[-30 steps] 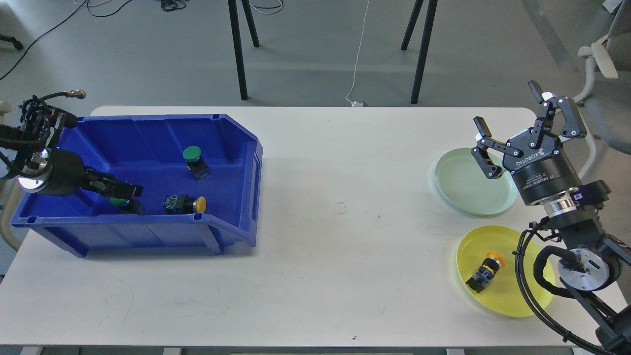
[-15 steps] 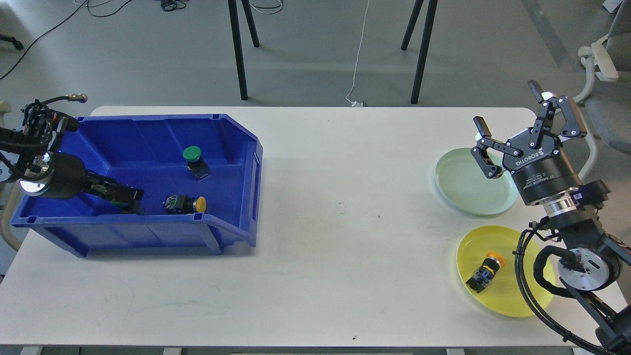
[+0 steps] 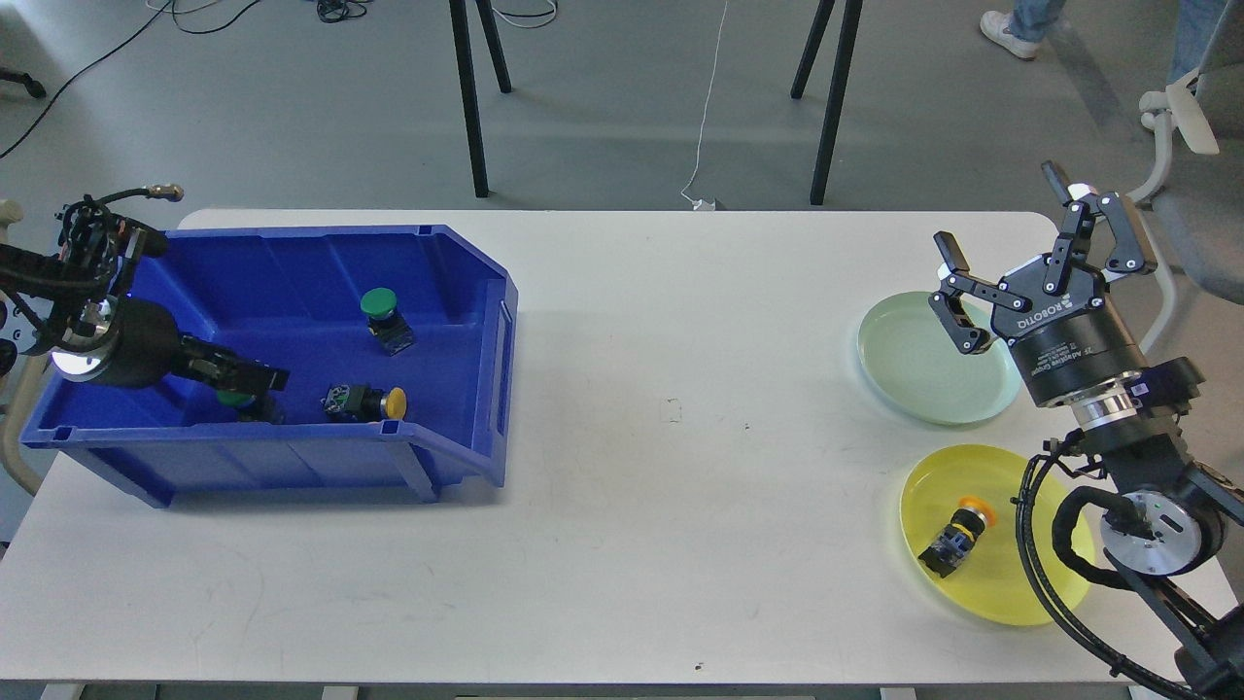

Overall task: Pass button and place on color plate
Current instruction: 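Grasp a green-capped button in the bin with the left gripper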

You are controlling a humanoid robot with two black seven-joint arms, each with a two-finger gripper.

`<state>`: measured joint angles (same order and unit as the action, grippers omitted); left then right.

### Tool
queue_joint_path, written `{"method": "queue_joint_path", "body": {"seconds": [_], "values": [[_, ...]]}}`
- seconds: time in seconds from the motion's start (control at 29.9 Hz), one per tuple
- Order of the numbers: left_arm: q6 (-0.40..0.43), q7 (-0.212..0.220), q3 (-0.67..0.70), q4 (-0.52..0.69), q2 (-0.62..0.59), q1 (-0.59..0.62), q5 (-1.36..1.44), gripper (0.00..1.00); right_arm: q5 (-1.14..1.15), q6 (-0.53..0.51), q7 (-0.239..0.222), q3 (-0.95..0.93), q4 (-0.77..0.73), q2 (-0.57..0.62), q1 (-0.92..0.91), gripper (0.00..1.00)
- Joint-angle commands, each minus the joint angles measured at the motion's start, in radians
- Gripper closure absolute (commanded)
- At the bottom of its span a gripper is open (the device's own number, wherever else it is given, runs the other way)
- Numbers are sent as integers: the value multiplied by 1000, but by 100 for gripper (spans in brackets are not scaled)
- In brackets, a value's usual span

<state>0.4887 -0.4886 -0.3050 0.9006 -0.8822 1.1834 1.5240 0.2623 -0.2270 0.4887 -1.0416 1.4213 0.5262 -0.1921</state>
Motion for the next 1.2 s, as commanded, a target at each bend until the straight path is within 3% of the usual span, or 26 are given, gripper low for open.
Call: {"method": "queue_joint_path", "body": {"seconds": [0.0, 0.77, 1.17], "values": [[0, 0, 0, 0, 0, -10, 2, 20, 0, 0, 0, 0, 1, 0, 0, 0], [0, 0, -5, -8, 0, -34, 4, 21, 0, -2, 0, -2, 1, 0, 3, 0], [0, 0, -2, -8, 2, -33, 2, 37, 0, -2, 0, -3, 1, 0, 3, 0]]}}
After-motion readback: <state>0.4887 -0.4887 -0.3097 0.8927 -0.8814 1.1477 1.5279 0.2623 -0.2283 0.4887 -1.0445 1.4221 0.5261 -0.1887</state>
